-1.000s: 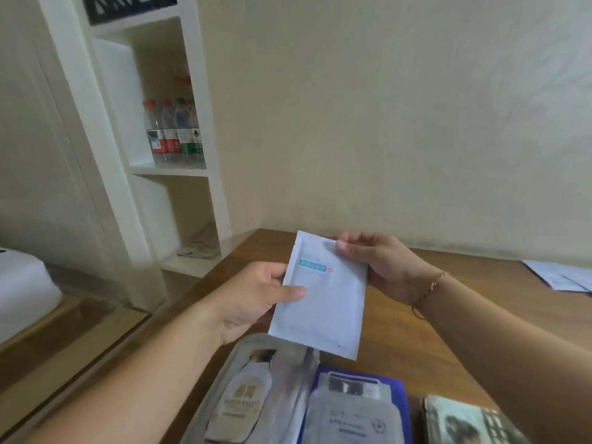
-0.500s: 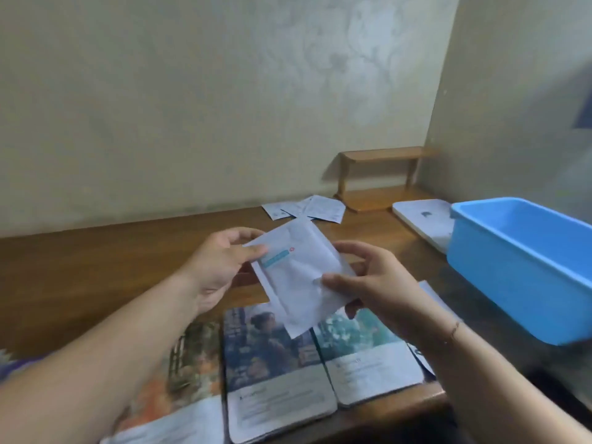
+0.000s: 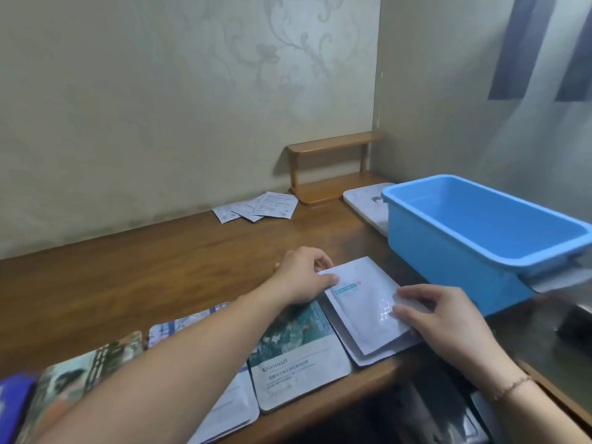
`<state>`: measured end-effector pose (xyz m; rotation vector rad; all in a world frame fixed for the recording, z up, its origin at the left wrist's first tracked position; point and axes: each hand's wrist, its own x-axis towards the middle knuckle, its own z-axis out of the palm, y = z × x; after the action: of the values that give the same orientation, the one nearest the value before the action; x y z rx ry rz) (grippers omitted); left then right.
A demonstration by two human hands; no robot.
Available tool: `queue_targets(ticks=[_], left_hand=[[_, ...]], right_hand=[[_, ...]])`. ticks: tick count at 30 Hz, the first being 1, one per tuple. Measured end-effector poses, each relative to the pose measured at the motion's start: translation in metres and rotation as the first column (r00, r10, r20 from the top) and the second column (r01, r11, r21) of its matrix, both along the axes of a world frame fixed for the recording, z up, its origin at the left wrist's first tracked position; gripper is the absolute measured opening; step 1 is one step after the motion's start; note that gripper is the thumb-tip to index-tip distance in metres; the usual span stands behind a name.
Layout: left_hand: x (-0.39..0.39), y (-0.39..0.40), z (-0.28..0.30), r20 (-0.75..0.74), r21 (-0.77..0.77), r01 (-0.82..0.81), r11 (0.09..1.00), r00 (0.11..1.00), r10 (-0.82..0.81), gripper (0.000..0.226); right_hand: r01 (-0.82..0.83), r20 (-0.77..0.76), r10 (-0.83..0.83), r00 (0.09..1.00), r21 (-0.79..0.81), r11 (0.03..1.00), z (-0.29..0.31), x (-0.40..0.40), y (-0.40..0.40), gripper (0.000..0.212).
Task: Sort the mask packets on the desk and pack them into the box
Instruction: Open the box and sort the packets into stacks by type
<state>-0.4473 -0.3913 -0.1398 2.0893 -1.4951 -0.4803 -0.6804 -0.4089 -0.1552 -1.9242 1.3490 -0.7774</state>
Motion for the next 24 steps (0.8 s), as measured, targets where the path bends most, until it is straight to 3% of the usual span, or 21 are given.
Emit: queue_targets(ticks=[7,10,12,15,18,24], left_hand=[[-0.002,0.001,-0.009,0.226,0.050,0.027,0.998,0.973,-0.038,0.022],[-0.004,0.003,-0.008,0.293,0.031,0.068,0.997,0.953,-0.074,0.025],[-0.006,0.006,-0.007,0.349,0.034,0.124,0.992,0.928,-0.127,0.031],[-0.007,0.010,-0.009,0.406,0.087,0.187,0.979,0.890,-0.206,0.038],[-0.006,0.013,-0.009,0.398,0.116,0.189,0.975,0.891,-0.220,0.041],[0.002,0.020,-0.006,0.437,0.191,0.274,0.943,0.836,-0.332,0.042]], right_hand=[[-0.093,-0.209,0.083,0.974,-0.039,0.995,-0.005,0.001,-0.001,0.030],[-0.065,-0.445,-0.036,0.895,-0.210,0.976,0.002,0.004,0.006,0.034],[-0.139,-0.447,-0.014,0.895,-0.310,0.941,0.002,0.009,0.010,0.049],[-0.369,-0.527,0.222,0.820,-0.192,0.909,-0.001,0.019,0.014,0.090],[-0.462,-0.618,0.348,0.705,-0.028,0.886,-0.010,0.024,0.016,0.128],[-0.480,-0.724,0.416,0.550,0.134,0.867,0.005,0.033,0.018,0.150]])
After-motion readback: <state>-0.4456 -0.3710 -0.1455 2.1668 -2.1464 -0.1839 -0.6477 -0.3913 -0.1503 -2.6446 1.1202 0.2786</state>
